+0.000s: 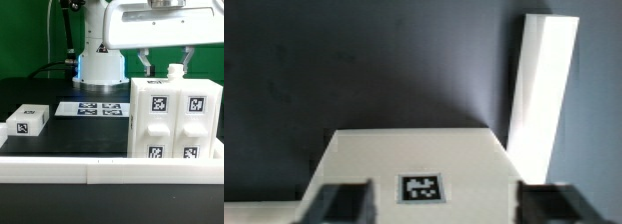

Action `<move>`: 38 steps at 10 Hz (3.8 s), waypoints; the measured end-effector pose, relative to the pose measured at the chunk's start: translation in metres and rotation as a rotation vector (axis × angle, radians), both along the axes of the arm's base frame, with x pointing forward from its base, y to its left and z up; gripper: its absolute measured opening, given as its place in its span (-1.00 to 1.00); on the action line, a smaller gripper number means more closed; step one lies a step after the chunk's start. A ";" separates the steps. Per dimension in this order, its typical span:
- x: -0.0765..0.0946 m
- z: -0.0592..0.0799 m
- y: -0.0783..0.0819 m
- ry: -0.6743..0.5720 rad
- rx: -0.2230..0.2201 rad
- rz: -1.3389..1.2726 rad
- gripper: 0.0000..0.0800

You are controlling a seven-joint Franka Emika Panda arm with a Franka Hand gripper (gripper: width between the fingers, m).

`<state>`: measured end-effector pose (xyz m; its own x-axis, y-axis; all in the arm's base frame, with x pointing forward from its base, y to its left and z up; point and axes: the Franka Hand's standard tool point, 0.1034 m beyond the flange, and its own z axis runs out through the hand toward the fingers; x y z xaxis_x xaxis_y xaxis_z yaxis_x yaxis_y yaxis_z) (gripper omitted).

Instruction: Assemble cabinet

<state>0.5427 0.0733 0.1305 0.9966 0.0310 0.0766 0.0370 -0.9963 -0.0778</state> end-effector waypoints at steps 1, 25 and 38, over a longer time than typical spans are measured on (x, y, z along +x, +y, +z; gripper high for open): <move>0.000 0.000 0.000 0.000 0.000 0.000 0.26; -0.080 -0.065 -0.199 0.057 -0.074 -0.063 0.99; -0.118 -0.106 -0.248 0.114 -0.095 -0.041 0.99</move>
Offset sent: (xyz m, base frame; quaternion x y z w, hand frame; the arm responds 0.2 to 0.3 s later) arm -0.0434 -0.0127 -0.0137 -0.0732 -0.0027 0.0776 0.9943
